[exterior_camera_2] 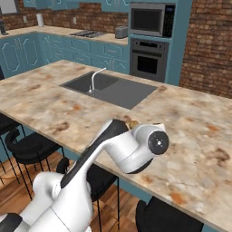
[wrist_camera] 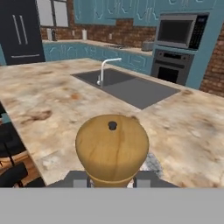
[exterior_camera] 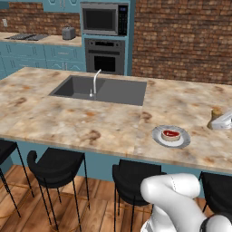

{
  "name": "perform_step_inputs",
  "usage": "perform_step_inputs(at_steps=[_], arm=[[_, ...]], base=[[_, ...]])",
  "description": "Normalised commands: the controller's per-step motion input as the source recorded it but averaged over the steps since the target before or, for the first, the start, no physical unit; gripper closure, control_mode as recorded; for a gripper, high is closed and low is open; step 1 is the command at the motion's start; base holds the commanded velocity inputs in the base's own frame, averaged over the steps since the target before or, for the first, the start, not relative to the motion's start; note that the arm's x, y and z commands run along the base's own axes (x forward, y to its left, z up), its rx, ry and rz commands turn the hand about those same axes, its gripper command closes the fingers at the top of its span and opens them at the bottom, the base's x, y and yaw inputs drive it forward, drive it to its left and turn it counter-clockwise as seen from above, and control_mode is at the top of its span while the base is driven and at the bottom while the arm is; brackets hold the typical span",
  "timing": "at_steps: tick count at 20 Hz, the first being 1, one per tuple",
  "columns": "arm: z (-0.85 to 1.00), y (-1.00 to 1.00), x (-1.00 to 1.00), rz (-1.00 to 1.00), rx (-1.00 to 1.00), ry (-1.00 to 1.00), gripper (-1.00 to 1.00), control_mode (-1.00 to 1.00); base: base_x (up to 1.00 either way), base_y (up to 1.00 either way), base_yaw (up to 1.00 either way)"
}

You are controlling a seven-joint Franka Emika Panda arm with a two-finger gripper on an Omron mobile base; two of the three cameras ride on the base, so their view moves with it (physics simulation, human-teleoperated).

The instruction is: Retrieve the shaker from the cabinet and place it next the steak on a plate on the dining table.

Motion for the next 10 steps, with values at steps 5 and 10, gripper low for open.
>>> perform_step_inputs(at_steps=[5,10], arm=[[-0.47,-0.47,0.22,0.00,0.00,0.01,1.00,-1.00],[-0.39,-0.40,0.22,0.00,0.00,0.01,1.00,-1.00]], base=[[0.00,0.00,0.00],[0.00,0.00,0.00]])
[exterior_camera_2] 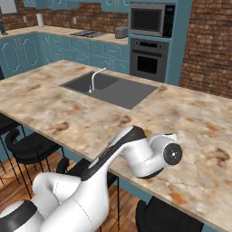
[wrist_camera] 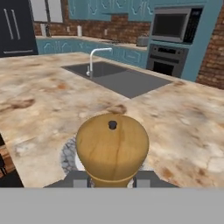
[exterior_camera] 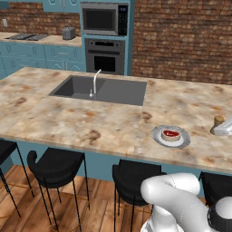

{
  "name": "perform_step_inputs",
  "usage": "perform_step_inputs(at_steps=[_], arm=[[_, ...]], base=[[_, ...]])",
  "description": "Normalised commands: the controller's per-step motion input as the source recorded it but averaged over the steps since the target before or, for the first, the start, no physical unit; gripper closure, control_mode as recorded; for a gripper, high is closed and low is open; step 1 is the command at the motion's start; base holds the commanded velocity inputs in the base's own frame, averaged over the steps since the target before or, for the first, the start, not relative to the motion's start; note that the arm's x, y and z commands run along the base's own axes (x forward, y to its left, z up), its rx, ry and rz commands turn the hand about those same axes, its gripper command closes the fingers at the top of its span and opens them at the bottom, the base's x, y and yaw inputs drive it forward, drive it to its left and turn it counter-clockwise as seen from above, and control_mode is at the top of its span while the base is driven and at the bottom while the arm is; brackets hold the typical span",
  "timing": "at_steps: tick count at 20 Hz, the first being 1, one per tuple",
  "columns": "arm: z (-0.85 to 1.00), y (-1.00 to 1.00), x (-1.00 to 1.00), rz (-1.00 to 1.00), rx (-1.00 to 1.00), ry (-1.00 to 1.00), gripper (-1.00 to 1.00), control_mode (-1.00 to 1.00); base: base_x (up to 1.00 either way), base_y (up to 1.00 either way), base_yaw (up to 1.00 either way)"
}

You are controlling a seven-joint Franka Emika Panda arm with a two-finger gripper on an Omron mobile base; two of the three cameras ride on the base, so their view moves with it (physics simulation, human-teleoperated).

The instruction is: Retrieve the shaker from the cabinet and place it next the steak on a plate on the dining table.

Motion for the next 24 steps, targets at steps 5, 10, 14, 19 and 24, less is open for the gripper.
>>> perform_step_inputs(at_steps=[5,10,14,19,24], arm=[[-0.32,-0.27,0.21,0.00,0.00,0.02,1.00,-1.00],[-0.33,-0.09,0.20,0.00,0.00,0.09,1.00,-1.00],[-0.33,0.00,0.31,0.00,0.00,0.11,1.00,-1.00],[-0.33,0.00,0.31,0.00,0.02,0.10,1.00,-1.00],[-0.33,0.00,0.30,0.00,0.12,0.01,1.00,-1.00]], base=[[0.00,0.00,0.00],[0.00,0.00,0.00],[0.00,0.00,0.00],[0.00,0.00,0.00],[0.00,0.00,0.00]])
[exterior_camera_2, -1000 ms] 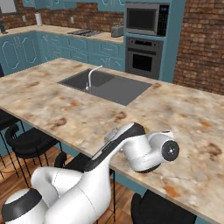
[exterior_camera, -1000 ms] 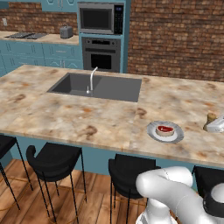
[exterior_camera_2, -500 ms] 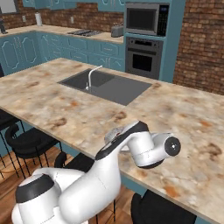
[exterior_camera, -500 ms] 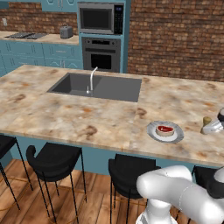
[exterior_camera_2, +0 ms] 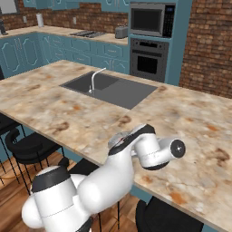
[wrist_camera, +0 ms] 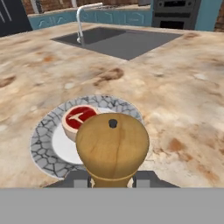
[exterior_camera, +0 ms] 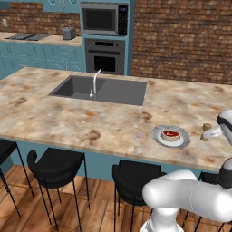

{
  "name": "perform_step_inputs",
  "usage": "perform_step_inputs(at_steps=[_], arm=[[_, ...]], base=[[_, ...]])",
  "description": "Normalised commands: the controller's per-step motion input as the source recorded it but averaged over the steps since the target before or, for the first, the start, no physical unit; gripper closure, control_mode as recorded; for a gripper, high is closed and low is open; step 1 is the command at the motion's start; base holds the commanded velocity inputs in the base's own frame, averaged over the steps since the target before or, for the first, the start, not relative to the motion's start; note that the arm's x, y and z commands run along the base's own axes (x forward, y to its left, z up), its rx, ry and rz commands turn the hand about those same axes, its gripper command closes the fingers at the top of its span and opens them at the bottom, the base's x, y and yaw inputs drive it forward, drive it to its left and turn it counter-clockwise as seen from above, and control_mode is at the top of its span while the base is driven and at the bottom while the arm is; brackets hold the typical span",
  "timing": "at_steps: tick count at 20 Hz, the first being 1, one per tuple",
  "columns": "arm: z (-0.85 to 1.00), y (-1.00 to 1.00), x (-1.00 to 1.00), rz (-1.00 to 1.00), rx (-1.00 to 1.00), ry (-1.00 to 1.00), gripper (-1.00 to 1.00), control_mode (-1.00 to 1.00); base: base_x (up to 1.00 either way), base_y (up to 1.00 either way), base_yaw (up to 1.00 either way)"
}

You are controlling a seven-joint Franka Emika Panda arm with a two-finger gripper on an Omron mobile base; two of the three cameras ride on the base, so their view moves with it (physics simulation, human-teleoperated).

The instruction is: Retrieve the shaker from the cabinet and place it next the steak on a plate on the dining table.

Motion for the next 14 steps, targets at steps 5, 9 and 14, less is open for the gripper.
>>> perform_step_inputs(at_steps=[5,9,14], arm=[[-0.27,-0.05,0.22,0.00,0.11,0.00,1.00,-1.00],[-0.28,-0.17,0.17,0.00,0.01,-0.06,1.00,-1.00],[-0.24,-0.14,0.17,0.00,0.00,-0.04,1.00,-1.00]], base=[[0.00,0.00,0.00],[0.00,0.00,0.00],[0.00,0.00,0.00]])
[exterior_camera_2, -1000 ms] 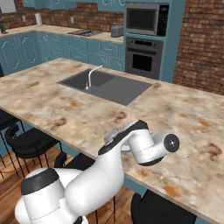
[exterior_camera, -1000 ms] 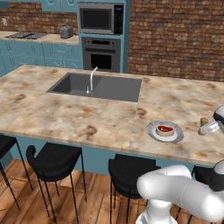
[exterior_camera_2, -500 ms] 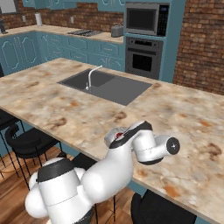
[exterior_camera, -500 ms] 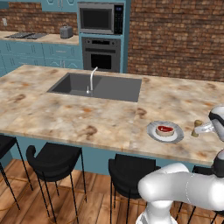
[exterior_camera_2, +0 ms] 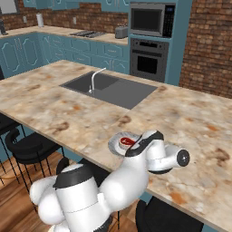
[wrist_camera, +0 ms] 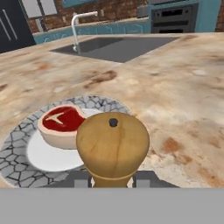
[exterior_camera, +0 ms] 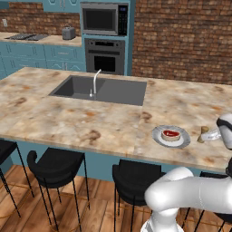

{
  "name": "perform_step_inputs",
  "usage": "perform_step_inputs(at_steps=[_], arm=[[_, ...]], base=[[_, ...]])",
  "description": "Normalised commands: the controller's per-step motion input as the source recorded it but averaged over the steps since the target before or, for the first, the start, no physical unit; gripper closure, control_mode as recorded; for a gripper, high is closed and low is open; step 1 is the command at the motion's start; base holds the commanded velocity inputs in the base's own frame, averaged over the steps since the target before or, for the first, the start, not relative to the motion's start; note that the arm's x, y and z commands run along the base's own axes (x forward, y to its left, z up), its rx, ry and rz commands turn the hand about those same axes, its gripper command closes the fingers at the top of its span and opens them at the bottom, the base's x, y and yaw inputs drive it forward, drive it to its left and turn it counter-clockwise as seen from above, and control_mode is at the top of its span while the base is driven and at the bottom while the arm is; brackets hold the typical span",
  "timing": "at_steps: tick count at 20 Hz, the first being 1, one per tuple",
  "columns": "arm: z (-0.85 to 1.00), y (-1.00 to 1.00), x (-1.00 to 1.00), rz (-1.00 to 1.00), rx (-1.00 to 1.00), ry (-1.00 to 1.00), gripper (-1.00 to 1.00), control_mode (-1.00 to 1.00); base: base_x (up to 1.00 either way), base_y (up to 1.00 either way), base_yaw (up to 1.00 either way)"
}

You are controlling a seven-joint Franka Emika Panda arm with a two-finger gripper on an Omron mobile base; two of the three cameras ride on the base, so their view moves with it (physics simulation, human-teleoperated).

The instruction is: Retrieve the shaker from the cabinet and place it next the steak on a plate on the dining table.

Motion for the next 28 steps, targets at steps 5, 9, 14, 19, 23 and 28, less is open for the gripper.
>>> perform_step_inputs(at_steps=[5,9,14,19,23,28], arm=[[-0.29,-0.07,0.16,0.00,0.00,-0.05,1.00,-1.00],[-0.32,0.00,0.20,0.00,0.00,-0.05,1.00,-1.00],[-0.35,0.00,0.19,0.00,0.00,-0.04,1.00,-1.00],[-0.31,-0.05,0.17,0.00,0.00,-0.04,1.00,-1.00],[-0.16,-0.02,0.09,0.00,0.00,-0.02,-1.00,-1.00],[0.00,0.01,-0.11,0.00,-0.03,-0.03,-1.00,-1.00]], base=[[0.00,0.00,0.00],[0.00,0.00,0.00],[0.00,0.00,0.00],[0.00,0.00,0.00],[0.00,0.00,0.00],[0.00,0.00,0.00]])
